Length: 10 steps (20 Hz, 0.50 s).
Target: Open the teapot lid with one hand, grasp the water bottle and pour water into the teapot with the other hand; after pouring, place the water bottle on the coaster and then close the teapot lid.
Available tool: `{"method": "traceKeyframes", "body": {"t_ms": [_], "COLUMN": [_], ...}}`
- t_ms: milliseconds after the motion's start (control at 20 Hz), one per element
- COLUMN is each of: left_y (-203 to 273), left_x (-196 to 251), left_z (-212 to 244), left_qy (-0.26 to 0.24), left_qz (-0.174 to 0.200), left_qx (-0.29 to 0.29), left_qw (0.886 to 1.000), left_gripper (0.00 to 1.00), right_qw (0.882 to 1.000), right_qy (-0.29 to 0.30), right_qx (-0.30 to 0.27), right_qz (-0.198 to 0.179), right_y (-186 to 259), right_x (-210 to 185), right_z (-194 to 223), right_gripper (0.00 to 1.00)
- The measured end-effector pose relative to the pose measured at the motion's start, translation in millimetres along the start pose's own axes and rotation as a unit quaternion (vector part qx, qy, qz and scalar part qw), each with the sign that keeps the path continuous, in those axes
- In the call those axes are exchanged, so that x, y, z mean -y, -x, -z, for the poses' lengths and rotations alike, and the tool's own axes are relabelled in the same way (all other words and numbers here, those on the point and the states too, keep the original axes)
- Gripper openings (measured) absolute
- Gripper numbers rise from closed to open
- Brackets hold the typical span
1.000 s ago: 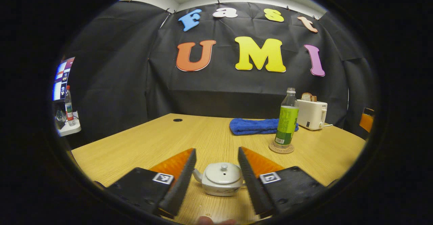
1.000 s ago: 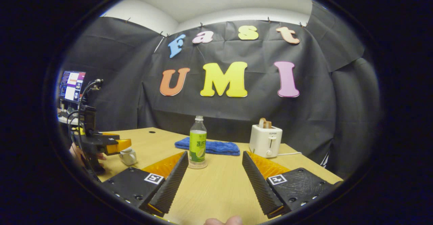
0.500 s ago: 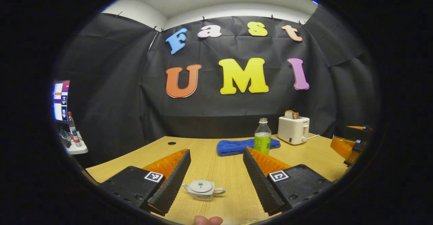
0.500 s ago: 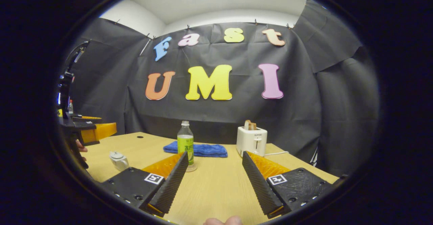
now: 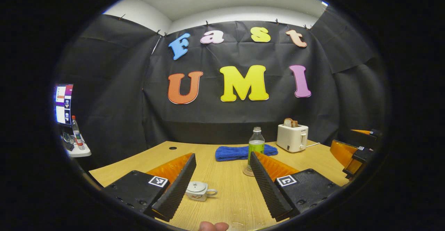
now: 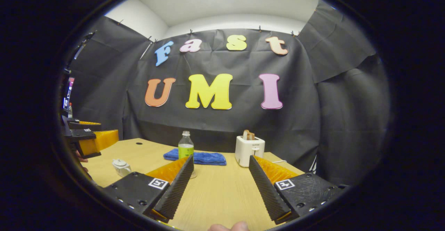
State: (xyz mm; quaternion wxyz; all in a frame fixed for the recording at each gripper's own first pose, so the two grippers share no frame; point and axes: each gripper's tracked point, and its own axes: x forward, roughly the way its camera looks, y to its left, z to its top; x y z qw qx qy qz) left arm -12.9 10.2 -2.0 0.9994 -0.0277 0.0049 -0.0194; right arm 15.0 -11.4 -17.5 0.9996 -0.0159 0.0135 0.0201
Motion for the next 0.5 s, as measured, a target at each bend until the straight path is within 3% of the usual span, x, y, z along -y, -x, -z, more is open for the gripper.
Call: {"method": "traceKeyframes", "body": {"t_ms": [250, 500], "left_y": [2, 1], "left_x": [3, -11], "left_z": [0, 4], "left_qy": [-0.008, -0.011], "left_qz": [0.009, -0.006], "left_qx": [0.0, -0.006], "left_qw": [1.0, 1.0], "left_gripper": [0.97, 0.97], "right_qw": [1.0, 1.0], "right_qy": [0.002, 0.001], "right_qx": [-0.008, -0.001], "right_qz": [-0.004, -0.002], "right_y": [1, 2], "right_x": [-17, -30], "right_z": [5, 5], "right_gripper": [0.98, 0.98]}}
